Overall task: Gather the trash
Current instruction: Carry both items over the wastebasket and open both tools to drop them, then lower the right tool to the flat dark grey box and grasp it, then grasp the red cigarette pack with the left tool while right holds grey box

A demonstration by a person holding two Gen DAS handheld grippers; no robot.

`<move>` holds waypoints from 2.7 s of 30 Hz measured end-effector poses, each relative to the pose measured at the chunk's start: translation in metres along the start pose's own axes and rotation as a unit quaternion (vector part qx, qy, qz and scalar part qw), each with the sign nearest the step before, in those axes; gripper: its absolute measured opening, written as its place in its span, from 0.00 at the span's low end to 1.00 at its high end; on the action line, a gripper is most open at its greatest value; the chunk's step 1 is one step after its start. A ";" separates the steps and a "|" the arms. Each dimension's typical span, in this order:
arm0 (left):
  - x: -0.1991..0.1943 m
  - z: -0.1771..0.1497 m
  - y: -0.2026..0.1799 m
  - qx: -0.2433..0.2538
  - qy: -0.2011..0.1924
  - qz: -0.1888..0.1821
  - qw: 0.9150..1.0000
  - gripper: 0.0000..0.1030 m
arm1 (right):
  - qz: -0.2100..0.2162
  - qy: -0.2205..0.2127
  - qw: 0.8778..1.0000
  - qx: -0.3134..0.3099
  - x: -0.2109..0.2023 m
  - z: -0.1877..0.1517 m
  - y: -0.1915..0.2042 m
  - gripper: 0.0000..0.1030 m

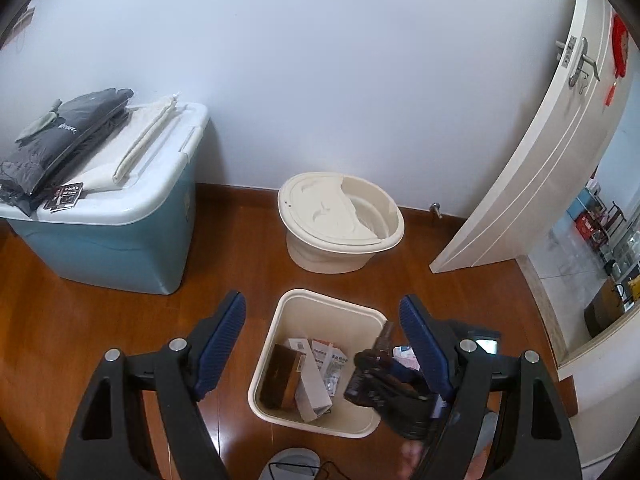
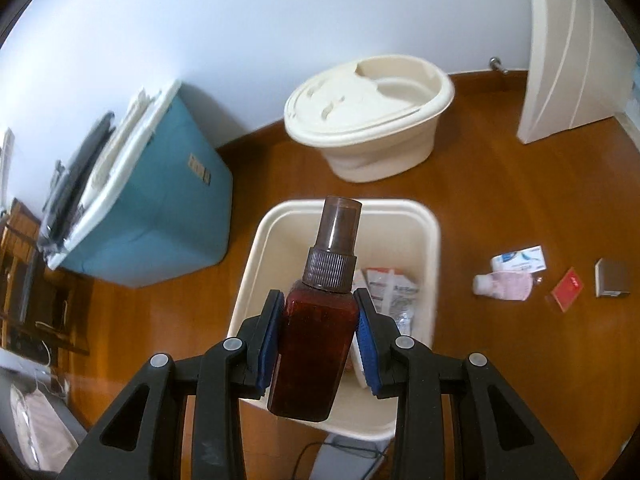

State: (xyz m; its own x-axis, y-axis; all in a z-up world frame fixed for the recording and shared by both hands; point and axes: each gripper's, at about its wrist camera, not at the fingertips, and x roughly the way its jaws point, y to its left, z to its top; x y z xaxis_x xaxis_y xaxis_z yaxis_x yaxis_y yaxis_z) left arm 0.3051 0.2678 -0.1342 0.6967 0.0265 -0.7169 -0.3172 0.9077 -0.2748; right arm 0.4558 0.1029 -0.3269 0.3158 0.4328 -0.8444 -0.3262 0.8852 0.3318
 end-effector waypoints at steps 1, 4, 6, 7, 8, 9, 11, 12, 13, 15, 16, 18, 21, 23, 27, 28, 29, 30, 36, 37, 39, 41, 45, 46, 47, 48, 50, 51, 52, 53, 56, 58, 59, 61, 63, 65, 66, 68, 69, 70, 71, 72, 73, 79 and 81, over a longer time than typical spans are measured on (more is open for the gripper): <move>0.003 0.000 0.001 -0.002 0.003 0.000 1.000 0.77 | -0.004 0.004 1.000 -0.007 0.006 -0.001 0.002 0.35; 0.009 -0.001 0.007 -0.012 0.015 0.000 1.000 0.77 | -0.013 0.018 1.000 -0.018 0.024 -0.004 0.008 0.35; 0.008 0.000 0.009 -0.015 0.012 0.002 1.000 0.77 | -0.019 0.027 0.999 -0.016 0.034 -0.008 0.006 0.36; 0.006 0.001 0.010 -0.016 0.009 0.002 1.000 0.77 | -0.022 0.032 0.999 -0.016 0.039 -0.009 0.003 0.36; 0.005 0.001 0.011 -0.017 0.005 0.004 1.000 0.77 | -0.027 0.039 0.999 -0.016 0.045 -0.010 0.002 0.37; 0.004 0.002 0.012 -0.018 0.002 0.006 1.000 0.77 | -0.036 0.046 0.998 -0.018 0.052 -0.010 0.002 0.37; 0.005 0.002 0.015 -0.023 0.002 0.005 1.000 0.77 | -0.041 0.049 0.998 -0.014 0.059 -0.012 0.000 0.41; 0.006 0.002 0.016 -0.025 0.005 0.005 1.000 0.77 | -0.041 0.050 0.998 -0.009 0.060 -0.012 -0.001 0.52; 0.008 0.001 0.016 -0.026 0.008 0.006 1.000 0.77 | -0.040 0.051 0.998 -0.006 0.060 -0.012 -0.002 0.63; 0.010 0.001 0.017 -0.028 0.012 0.005 1.000 0.77 | -0.035 0.050 0.998 -0.005 0.055 -0.013 -0.003 0.70; 0.010 0.001 0.017 -0.028 0.012 0.005 1.000 0.77 | -0.035 0.051 0.998 -0.008 0.052 -0.013 -0.003 0.70; 0.010 0.001 0.016 -0.029 0.012 0.002 0.999 0.77 | -0.038 0.055 0.998 -0.016 0.039 -0.012 -0.007 0.71; 0.011 0.001 0.014 -0.035 0.017 -0.012 0.999 0.77 | -0.060 0.045 0.997 -0.021 0.002 -0.010 -0.031 0.71; 0.012 0.002 0.007 -0.035 0.021 -0.024 0.999 0.77 | -0.082 0.043 0.996 -0.005 -0.023 -0.007 -0.057 0.71; 0.014 0.002 -0.016 -0.029 0.036 -0.061 0.997 0.77 | -0.146 0.037 0.986 0.074 -0.094 0.005 -0.146 0.72; 0.013 0.002 -0.023 -0.027 0.038 -0.072 0.996 0.77 | -0.157 0.032 0.983 0.093 -0.109 0.008 -0.165 0.74; 0.013 0.002 -0.030 -0.022 0.038 -0.078 0.996 0.77 | -0.166 0.025 0.980 0.109 -0.122 0.012 -0.184 0.76; 0.012 0.002 -0.043 -0.006 0.037 -0.085 0.996 0.77 | -0.178 0.015 0.977 0.121 -0.138 0.018 -0.210 0.79; 0.045 -0.025 -0.145 0.138 0.062 -0.089 0.984 0.79 | -0.176 -0.003 0.947 0.268 -0.153 -0.001 -0.368 0.87; 0.056 -0.030 -0.159 0.155 0.072 -0.090 0.981 0.79 | -0.168 0.006 0.940 0.296 -0.145 -0.009 -0.391 0.88; 0.095 -0.049 -0.200 0.194 0.102 -0.097 0.971 0.79 | -0.152 0.026 0.928 0.341 -0.123 -0.026 -0.436 0.88; 0.133 -0.069 -0.236 0.233 0.125 -0.095 0.960 0.79 | -0.140 0.033 0.919 0.367 -0.100 -0.042 -0.474 0.87; 0.205 -0.114 -0.292 0.276 0.149 -0.107 0.944 0.79 | -0.142 0.045 0.881 0.449 -0.047 -0.075 -0.560 0.87; 0.218 -0.122 -0.298 0.272 0.155 -0.111 0.943 0.79 | -0.139 0.045 0.870 0.471 -0.036 -0.079 -0.577 0.87; 0.234 -0.134 -0.304 0.264 0.167 -0.119 0.943 0.79 | -0.137 0.045 0.858 0.494 -0.025 -0.082 -0.594 0.88; 0.242 -0.141 -0.306 0.259 0.173 -0.126 0.942 0.79 | -0.136 0.045 0.847 0.513 -0.012 -0.083 -0.611 0.88; 0.260 -0.160 -0.306 0.251 0.187 -0.142 0.939 0.80 | -0.134 0.049 0.837 0.528 0.008 -0.081 -0.634 0.88; 0.269 -0.170 -0.308 0.250 0.192 -0.145 0.938 0.82 | -0.131 0.052 0.835 0.532 0.023 -0.076 -0.646 0.89; 0.279 -0.178 -0.307 0.246 0.199 -0.145 0.937 0.85 | -0.128 0.053 0.833 0.536 0.032 -0.073 -0.653 0.89; 0.289 -0.185 -0.306 0.241 0.206 -0.142 0.938 0.87 | -0.124 0.052 0.829 0.542 0.040 -0.072 -0.660 0.90; 0.310 -0.200 -0.299 0.240 0.211 -0.135 0.938 0.93 | -0.130 0.038 0.816 0.561 0.058 -0.066 -0.683 0.91; 0.317 -0.207 -0.297 0.247 0.212 -0.131 0.936 1.00 | -0.138 0.039 0.815 0.561 0.071 -0.059 -0.690 0.95; 0.320 -0.209 -0.296 0.248 0.215 -0.129 0.936 1.00 | -0.140 0.040 0.814 0.563 0.075 -0.057 -0.692 0.95; 0.323 -0.210 -0.294 0.245 0.219 -0.134 0.935 1.00 | -0.152 0.047 0.805 0.572 0.085 -0.058 -0.698 0.97; 0.322 -0.210 -0.294 0.250 0.212 -0.139 0.934 1.00 | -0.160 0.045 0.796 0.583 0.088 -0.059 -0.704 0.97; 0.320 -0.207 -0.296 0.256 0.205 -0.143 0.934 1.00 | -0.174 0.039 0.785 0.594 0.089 -0.059 -0.708 0.99; 0.318 -0.206 -0.297 0.260 0.200 -0.146 0.933 1.00 | -0.173 0.039 0.781 0.599 0.092 -0.058 -0.710 0.99; 0.316 -0.205 -0.300 0.267 0.194 -0.149 0.932 1.00 | -0.170 0.043 0.780 0.600 0.098 -0.056 -0.713 1.00; 0.314 -0.205 -0.301 0.271 0.189 -0.149 0.932 1.00 | -0.169 0.044 0.780 0.601 0.102 -0.054 -0.714 1.00; 0.314 -0.205 -0.302 0.272 0.186 -0.148 0.932 1.00 | -0.172 0.046 0.779 0.601 0.104 -0.053 -0.713 1.00; 0.314 -0.204 -0.302 0.273 0.184 -0.147 0.933 1.00 | -0.177 0.048 0.778 0.601 0.106 -0.051 -0.709 1.00; 0.314 -0.204 -0.303 0.273 0.185 -0.147 0.933 1.00 | -0.183 0.048 0.776 0.602 0.108 -0.051 -0.709 1.00; 0.315 -0.204 -0.303 0.272 0.187 -0.147 0.933 1.00 | -0.184 0.050 0.775 0.603 0.112 -0.050 -0.709 1.00; 0.320 -0.206 -0.300 0.279 0.188 -0.135 0.932 1.00 | -0.196 0.056 0.794 0.573 0.130 -0.043 -0.694 0.93; 0.325 -0.206 -0.298 0.275 0.192 -0.127 0.933 1.00 | -0.195 0.052 0.804 0.559 0.127 -0.044 -0.688 0.85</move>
State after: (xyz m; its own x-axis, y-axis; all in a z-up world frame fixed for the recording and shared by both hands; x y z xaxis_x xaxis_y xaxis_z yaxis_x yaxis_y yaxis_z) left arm 0.4931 -0.0802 -0.4176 0.3888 -0.2751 -0.8793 0.2793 0.9447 -0.1721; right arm 0.6808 -0.4588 -0.6811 0.1041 0.1207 -0.9872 0.8024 0.5763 0.1551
